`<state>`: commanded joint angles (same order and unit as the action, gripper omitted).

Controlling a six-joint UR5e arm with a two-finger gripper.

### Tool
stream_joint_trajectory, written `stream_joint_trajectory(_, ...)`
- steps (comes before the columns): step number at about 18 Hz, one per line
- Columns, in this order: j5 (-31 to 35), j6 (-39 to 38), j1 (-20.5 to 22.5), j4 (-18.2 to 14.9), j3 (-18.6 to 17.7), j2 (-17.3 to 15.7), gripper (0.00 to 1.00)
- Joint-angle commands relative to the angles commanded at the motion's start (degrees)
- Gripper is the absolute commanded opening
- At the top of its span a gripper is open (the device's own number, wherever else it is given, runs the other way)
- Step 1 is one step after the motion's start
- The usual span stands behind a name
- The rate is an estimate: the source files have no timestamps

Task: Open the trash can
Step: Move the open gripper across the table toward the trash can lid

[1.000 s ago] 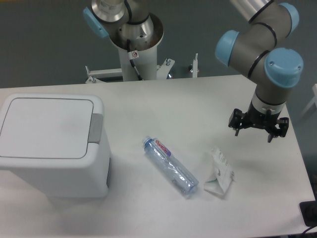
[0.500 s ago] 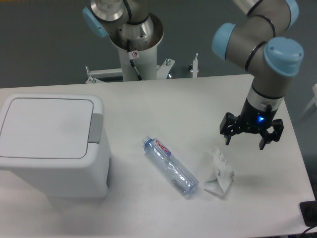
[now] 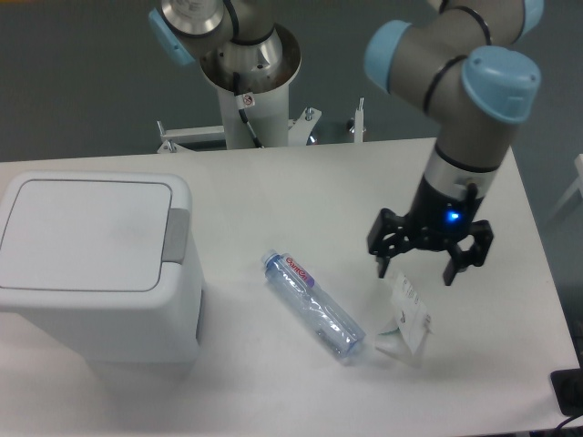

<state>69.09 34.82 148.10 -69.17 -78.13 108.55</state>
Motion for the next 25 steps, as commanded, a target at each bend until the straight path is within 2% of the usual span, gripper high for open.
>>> stream_joint_trajectory(3, -2.2, -0.19, -1.23, -3.24, 0.09, -2.46, 1.0)
stream_joint_trajectory(6, -3.52, -0.54, -3.6, -4.31, 0.26, -3.26, 1.0)
stream_joint_trajectory(13, -3.96, -2.47, -9.32, -4.22, -0.26, -5.11, 1.0)
stream_joint_trajectory(18, -5.63, -2.47, -10.81, -4.13, -1.67, -6.51, 1.0)
stream_joint_trajectory(21, -6.16, -3.26, -12.13, -4.13, -3.68, -8.0, 1.0)
stream_joint_trajectory(23, -5.9, -4.41, -12.14, -2.73, -7.46, -9.67, 1.0)
stream_joint_trajectory(25, -5.9, -4.58, -12.22, -2.81, -7.38, -9.59, 1.0)
